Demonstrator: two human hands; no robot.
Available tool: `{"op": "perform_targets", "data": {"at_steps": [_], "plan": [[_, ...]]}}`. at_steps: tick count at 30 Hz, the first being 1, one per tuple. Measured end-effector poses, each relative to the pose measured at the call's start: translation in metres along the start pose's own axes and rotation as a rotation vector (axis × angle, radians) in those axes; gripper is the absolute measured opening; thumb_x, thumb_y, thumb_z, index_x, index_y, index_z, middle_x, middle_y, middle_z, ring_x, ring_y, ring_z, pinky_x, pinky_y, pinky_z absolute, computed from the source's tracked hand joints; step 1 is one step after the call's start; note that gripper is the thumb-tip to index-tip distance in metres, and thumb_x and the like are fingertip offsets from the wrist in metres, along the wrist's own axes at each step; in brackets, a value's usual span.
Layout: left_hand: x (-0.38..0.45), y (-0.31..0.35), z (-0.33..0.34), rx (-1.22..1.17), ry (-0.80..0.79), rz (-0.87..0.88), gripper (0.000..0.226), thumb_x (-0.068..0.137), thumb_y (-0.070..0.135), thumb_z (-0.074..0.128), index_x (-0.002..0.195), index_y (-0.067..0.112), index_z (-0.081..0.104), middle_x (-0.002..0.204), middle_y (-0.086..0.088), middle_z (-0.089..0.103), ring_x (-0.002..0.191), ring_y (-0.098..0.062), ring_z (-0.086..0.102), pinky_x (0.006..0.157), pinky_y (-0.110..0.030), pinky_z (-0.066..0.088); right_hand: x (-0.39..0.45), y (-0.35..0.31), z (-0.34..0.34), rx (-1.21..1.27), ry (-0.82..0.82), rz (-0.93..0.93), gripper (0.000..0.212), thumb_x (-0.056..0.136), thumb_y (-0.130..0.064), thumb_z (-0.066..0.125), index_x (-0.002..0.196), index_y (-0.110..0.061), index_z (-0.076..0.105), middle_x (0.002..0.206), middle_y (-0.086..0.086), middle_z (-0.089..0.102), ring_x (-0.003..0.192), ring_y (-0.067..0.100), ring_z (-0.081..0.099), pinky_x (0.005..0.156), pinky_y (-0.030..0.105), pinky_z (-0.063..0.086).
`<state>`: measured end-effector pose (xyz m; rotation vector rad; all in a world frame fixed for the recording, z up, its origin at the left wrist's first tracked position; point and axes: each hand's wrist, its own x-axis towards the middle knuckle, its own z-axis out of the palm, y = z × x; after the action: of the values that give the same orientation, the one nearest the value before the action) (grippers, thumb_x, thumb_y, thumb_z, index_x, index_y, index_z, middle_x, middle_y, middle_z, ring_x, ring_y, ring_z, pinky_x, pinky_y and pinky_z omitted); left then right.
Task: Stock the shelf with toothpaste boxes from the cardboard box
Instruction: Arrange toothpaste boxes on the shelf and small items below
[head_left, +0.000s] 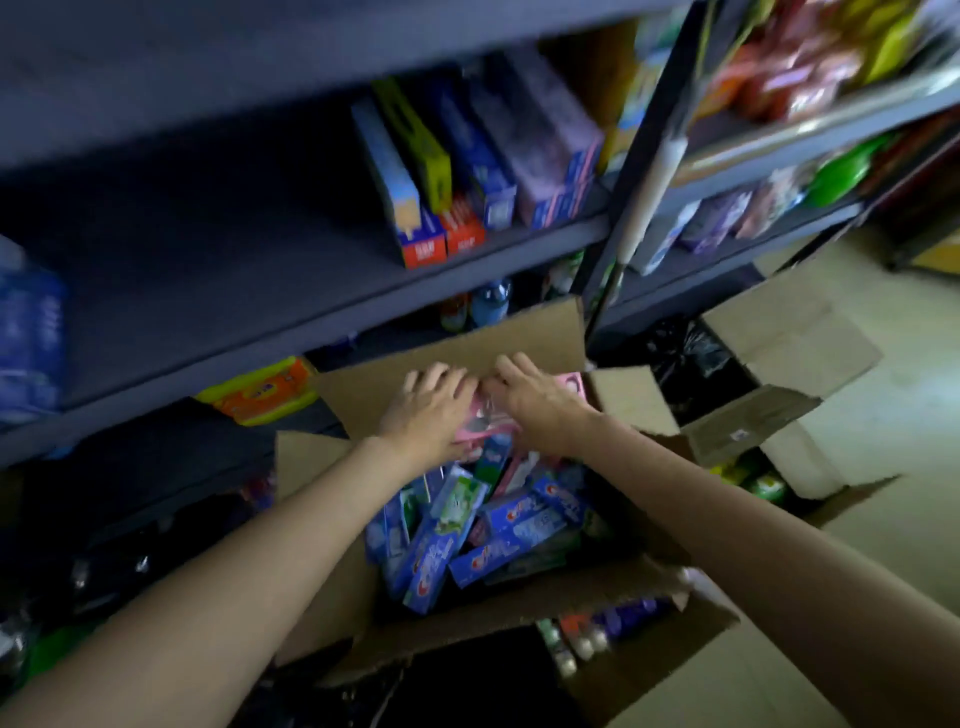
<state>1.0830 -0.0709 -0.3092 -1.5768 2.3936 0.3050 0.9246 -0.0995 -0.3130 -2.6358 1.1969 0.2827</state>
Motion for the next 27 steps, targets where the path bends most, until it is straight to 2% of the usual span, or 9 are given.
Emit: {"op": "perform_targets", "data": {"at_steps": [2,4,6,11,15,19,22,25,27], "plan": [[-0.010,-0.010,-0.041,0.044,0.163,0.006,0.063,0.077,0.054,0.063,0.120,0.013,0.046,0.122,-0.003,0.054,0.116,-0.023,0.045,0.092,-0.033,0.029,-0.008,-0.004,-0.049,-0.006,0.127,-0.078,0.047,0.076,-0.027,0.070,0.113,-0.002,0.054,0.114,0.015,0.047,0.106,0.028,0.042,0.090,0.039,0.044],[-0.021,-0.021,-0.084,0.113,0.333,0.041,0.059,0.051,0.050,0.082,0.093,0.015,0.061,0.087,0.001,0.065,0.088,-0.022,0.058,0.073,-0.031,0.028,-0.015,-0.001,-0.094,-0.036,0.213,-0.075,0.053,0.062,-0.031,0.081,0.102,-0.002,0.061,0.101,0.016,0.055,0.095,0.027,0.046,0.084,0.033,0.045],[-0.032,-0.033,-0.125,0.201,0.447,0.083,0.054,0.038,0.043,0.085,0.080,0.017,0.062,0.072,0.004,0.063,0.078,-0.020,0.053,0.065,-0.031,0.024,-0.020,0.004,-0.142,-0.022,0.195,-0.027,0.062,0.067,-0.033,0.079,0.116,-0.003,0.057,0.111,0.015,0.054,0.104,0.029,0.047,0.091,0.030,0.038],[-0.058,-0.051,-0.210,0.308,0.612,0.175,0.060,0.044,0.037,0.084,0.095,0.016,0.063,0.086,0.004,0.065,0.079,-0.020,0.055,0.071,-0.031,0.028,-0.041,0.014,-0.249,0.163,0.049,0.105,0.072,0.073,-0.033,0.077,0.133,-0.012,0.044,0.129,0.004,0.052,0.118,0.021,0.050,0.083,0.020,0.035],[-0.059,-0.055,-0.261,0.303,0.720,0.142,0.066,0.043,0.036,0.086,0.100,0.014,0.061,0.091,0.003,0.066,0.078,-0.021,0.056,0.070,-0.030,0.028,-0.050,0.001,-0.297,-0.089,0.276,0.081,0.065,0.076,-0.039,0.069,0.133,-0.021,0.044,0.123,0.001,0.044,0.107,0.021,0.054,0.075,0.030,0.042],[-0.040,-0.055,-0.303,0.296,0.823,0.058,0.060,0.047,0.037,0.087,0.098,0.014,0.064,0.089,0.004,0.067,0.077,-0.021,0.057,0.070,-0.029,0.026,-0.034,-0.009,-0.321,-0.357,0.475,0.143,0.050,0.090,-0.029,0.051,0.135,-0.013,0.037,0.133,0.005,0.040,0.100,0.031,0.059,0.065,0.036,0.041],[-0.016,-0.060,-0.330,0.325,0.898,-0.006,0.065,0.042,0.035,0.089,0.099,0.013,0.064,0.090,0.003,0.068,0.079,-0.022,0.061,0.073,-0.030,0.027,-0.015,0.002,-0.333,-0.193,0.596,0.182,0.051,0.091,-0.010,0.044,0.141,-0.006,0.030,0.144,0.008,0.033,0.106,0.036,0.055,0.077,0.041,0.047],[0.012,-0.062,-0.350,0.345,0.946,-0.064,0.078,0.039,0.032,0.090,0.109,0.011,0.064,0.104,-0.001,0.068,0.093,-0.023,0.064,0.085,-0.035,0.045,0.011,0.031,-0.349,-0.120,0.666,0.198,0.052,0.089,-0.004,0.046,0.138,-0.005,0.032,0.141,0.009,0.034,0.104,0.035,0.055,0.074,0.042,0.051],[0.029,-0.065,-0.359,0.351,0.968,-0.125,0.084,0.042,0.029,0.089,0.118,0.006,0.061,0.119,-0.008,0.063,0.107,-0.026,0.062,0.094,-0.041,0.047,0.037,0.056,-0.362,-0.116,0.719,0.250,0.050,0.087,-0.001,0.048,0.135,-0.002,0.035,0.139,0.013,0.037,0.096,0.038,0.058,0.064,0.040,0.050]]}}
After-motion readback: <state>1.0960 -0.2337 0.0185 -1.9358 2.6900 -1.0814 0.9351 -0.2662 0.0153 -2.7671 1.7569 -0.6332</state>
